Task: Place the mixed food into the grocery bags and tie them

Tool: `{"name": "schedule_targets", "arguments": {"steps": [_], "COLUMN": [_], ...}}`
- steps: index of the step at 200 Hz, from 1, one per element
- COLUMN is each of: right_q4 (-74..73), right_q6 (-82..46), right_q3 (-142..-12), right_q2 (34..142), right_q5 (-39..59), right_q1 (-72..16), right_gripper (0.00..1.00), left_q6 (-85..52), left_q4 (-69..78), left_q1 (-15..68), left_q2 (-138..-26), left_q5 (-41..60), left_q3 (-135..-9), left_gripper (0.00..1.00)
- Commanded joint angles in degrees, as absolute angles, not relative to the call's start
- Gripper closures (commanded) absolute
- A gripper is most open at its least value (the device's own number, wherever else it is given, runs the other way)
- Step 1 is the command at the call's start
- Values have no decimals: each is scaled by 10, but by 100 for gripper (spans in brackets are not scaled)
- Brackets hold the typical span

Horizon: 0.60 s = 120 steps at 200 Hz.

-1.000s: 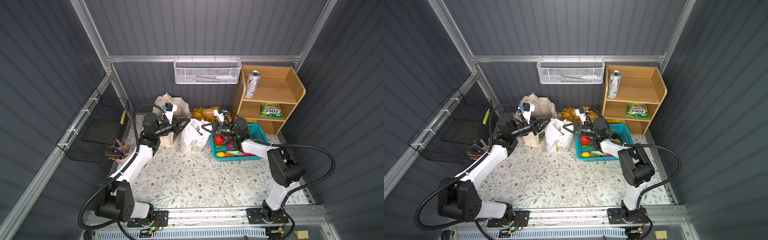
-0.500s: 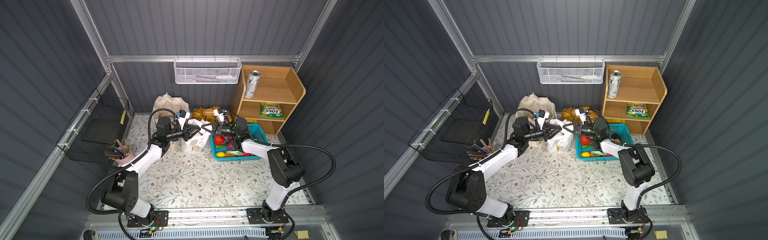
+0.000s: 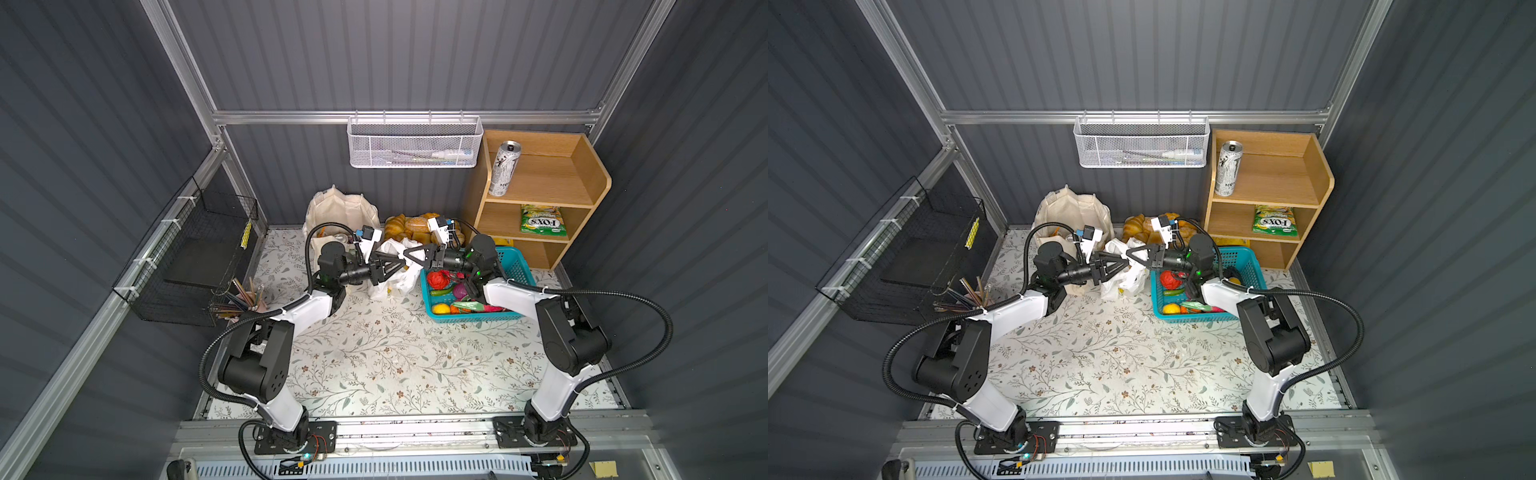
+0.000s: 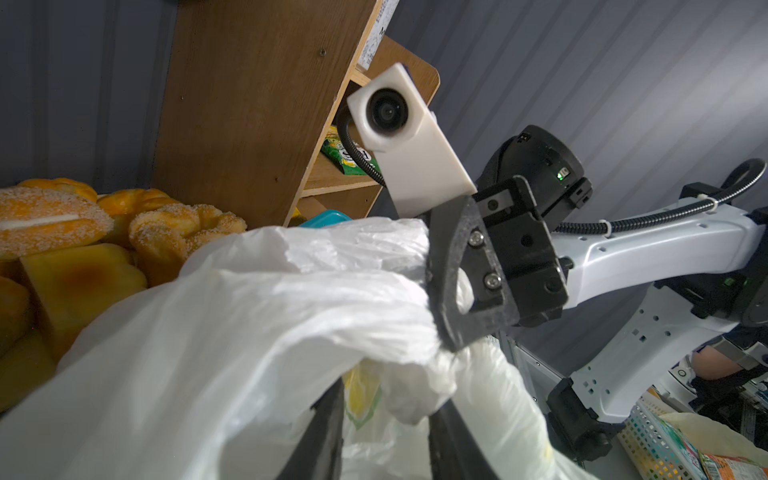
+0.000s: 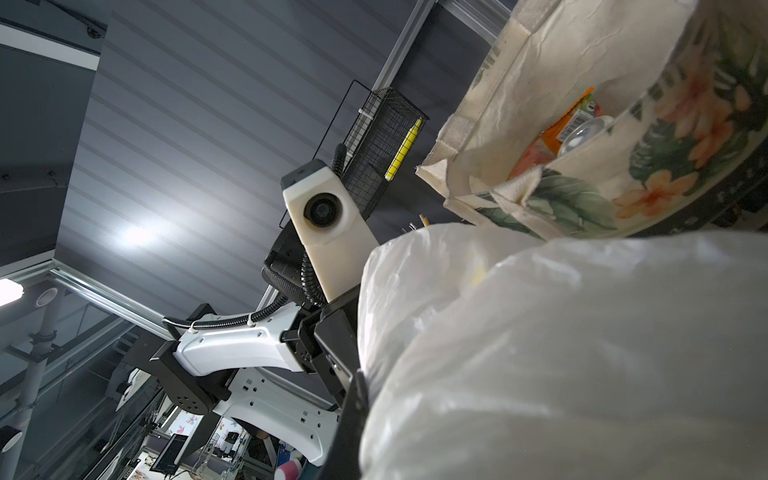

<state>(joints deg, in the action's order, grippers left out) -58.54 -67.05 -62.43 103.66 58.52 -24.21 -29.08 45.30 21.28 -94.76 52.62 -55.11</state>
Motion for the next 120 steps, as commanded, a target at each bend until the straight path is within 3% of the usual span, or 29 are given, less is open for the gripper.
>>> {"name": "schedule_targets", "arguments": {"steps": [1, 35, 70, 113, 120], "right_q4": [-607, -605, -605, -598, -596], "right_q6": [-667, -667, -667, -667, -667], "right_q3": [-621, -619, -618, -619, -620], "right_q2": [1021, 1024, 1024, 1023, 1022], "right_q5": [591, 591, 588, 587, 587], "right_q1": [-242, -242, -242, -242, -243], "right_gripper": [100, 100, 100, 100, 100], "left_q6": [-327, -329, -338, -352, -353], "left_q4": [518, 525, 532, 554, 555], "left_q1": [211, 211, 211, 212, 212], "left_q2": [-954, -954, -964, -971, -971], "left_q5": [542, 533, 538, 533, 531], "left_q3": [-559, -566, -573, -572, -573], "left_gripper": [66, 68, 77, 100, 100]}}
